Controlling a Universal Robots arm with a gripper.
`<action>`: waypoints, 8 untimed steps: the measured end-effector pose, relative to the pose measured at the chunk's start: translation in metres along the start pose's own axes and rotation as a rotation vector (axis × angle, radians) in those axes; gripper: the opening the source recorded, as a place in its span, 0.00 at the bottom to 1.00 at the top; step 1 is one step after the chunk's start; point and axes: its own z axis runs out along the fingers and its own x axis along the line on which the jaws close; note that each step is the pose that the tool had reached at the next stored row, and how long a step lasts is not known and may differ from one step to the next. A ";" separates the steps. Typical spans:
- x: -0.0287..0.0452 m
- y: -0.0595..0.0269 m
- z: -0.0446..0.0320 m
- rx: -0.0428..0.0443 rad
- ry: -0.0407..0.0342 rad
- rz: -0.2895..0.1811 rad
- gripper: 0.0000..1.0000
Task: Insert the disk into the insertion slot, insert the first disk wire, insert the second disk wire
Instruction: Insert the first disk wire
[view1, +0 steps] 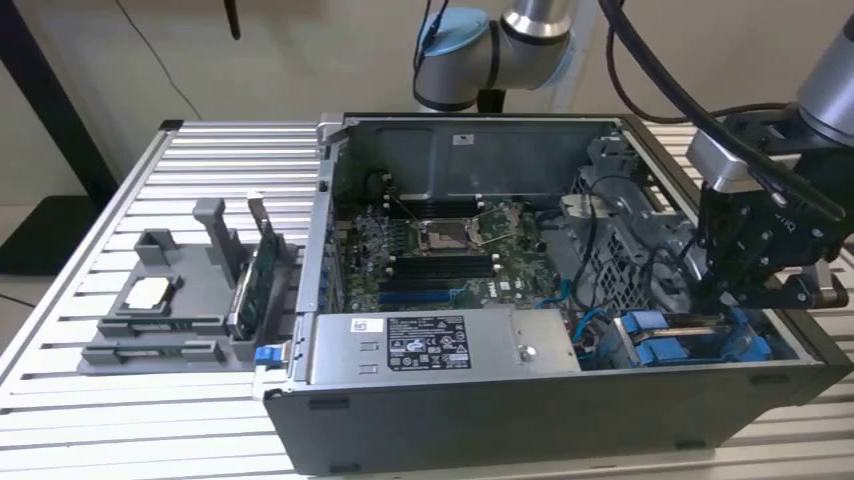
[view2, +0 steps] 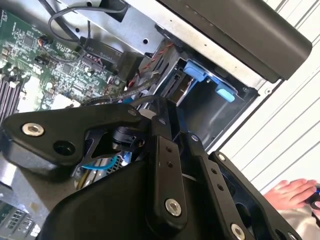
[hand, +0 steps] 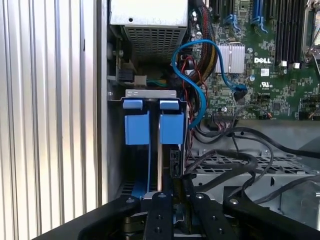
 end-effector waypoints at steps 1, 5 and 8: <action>0.0001 -0.0006 0.0005 0.0003 0.0001 0.000 0.19; 0.0002 -0.0046 0.0029 0.0009 -0.0001 -0.001 0.19; 0.0002 -0.0072 0.0043 0.0015 -0.0001 -0.004 0.19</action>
